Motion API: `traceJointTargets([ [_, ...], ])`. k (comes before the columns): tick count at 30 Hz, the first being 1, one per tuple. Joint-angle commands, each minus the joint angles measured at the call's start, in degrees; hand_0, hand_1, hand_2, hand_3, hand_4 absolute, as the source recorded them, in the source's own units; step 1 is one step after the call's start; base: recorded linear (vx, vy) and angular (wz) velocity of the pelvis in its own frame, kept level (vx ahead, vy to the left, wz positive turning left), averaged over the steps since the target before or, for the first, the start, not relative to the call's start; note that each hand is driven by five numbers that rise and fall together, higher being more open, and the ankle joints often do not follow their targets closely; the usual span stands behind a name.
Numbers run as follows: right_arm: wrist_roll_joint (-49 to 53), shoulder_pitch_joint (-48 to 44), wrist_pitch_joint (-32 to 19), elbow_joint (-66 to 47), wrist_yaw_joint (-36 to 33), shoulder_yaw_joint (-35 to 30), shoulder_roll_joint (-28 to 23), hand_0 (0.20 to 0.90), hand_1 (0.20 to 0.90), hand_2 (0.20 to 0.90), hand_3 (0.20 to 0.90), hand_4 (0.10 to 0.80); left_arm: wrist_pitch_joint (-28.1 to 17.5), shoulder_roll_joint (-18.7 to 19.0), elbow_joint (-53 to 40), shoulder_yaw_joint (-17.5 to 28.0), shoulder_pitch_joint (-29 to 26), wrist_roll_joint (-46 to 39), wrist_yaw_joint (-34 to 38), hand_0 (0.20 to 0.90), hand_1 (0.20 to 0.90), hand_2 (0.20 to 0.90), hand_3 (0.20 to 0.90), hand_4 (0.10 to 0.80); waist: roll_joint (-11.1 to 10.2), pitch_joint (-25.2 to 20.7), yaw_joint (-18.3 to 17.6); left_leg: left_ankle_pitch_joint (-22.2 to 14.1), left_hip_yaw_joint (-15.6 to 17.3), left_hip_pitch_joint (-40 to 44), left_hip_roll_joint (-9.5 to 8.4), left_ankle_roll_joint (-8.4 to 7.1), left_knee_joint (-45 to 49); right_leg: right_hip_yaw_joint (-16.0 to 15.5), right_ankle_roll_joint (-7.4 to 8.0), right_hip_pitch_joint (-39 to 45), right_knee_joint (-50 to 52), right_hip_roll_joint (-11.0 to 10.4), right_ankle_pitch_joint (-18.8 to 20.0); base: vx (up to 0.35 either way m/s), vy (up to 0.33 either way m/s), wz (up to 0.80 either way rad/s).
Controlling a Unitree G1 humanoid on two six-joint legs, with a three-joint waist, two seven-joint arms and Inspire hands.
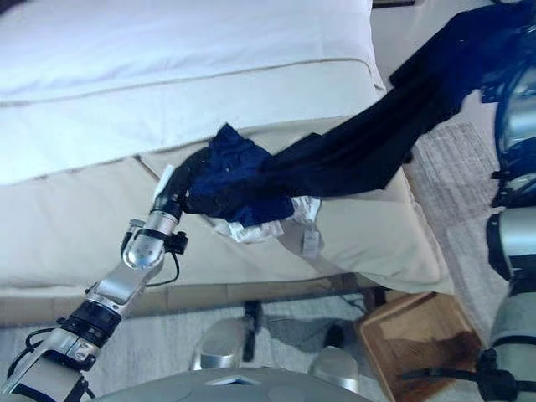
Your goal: Pick up the clothes from the bed and place them into the basket
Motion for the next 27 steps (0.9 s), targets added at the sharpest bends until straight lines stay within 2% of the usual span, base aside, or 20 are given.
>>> traceJointTargets([
  [1, 1.1, -9.2, -6.0, -6.5, -5.9, 8.2, -10.0, 0.3, 0.3, 0.3, 0.2, 0.1, -6.9, 1.4, 0.9, -2.0, 0.8, -0.4, 1.3, 0.9, 0.9, 0.9, 0.9, 0.8, -2.9, -15.2, -3.0, -10.5, 1.8, 3.2, -0.93, -3.63, 1.7, 0.7, -2.89, -2.4, 0.8, 6.4, -4.3, 0.022, 0.015, -0.27],
  [13, 1.8, -13.5, -3.2, -7.9, -8.0, 11.6, -18.0, 0.3, 0.3, 0.3, 0.2, 0.1, -8.5, 1.4, 4.3, -3.1, 0.2, 0.5, 0.6, 0.9, 0.9, 0.9, 0.9, 0.8, -3.6, -15.7, -7.8, -11.3, 5.4, 5.1, -0.82, -3.38, 0.6, 5.1, -2.12, -3.0, -1.1, 7.5, -2.8, 0.008, 0.021, -0.23],
  [27, 4.3, -15.3, -0.6, -8.2, -10.9, 12.6, -27.4, 0.3, 0.3, 0.3, 0.2, 0.1, -8.9, 1.7, 7.0, -2.4, -0.3, 1.2, 0.2, 0.9, 0.9, 0.9, 0.9, 0.8, -4.0, -16.1, -11.7, -11.8, 7.7, 5.7, -0.81, -3.2, 0.2, 8.1, -1.23, -4.0, -1.5, 8.2, -1.8, -0.006, 0.007, -0.18],
])
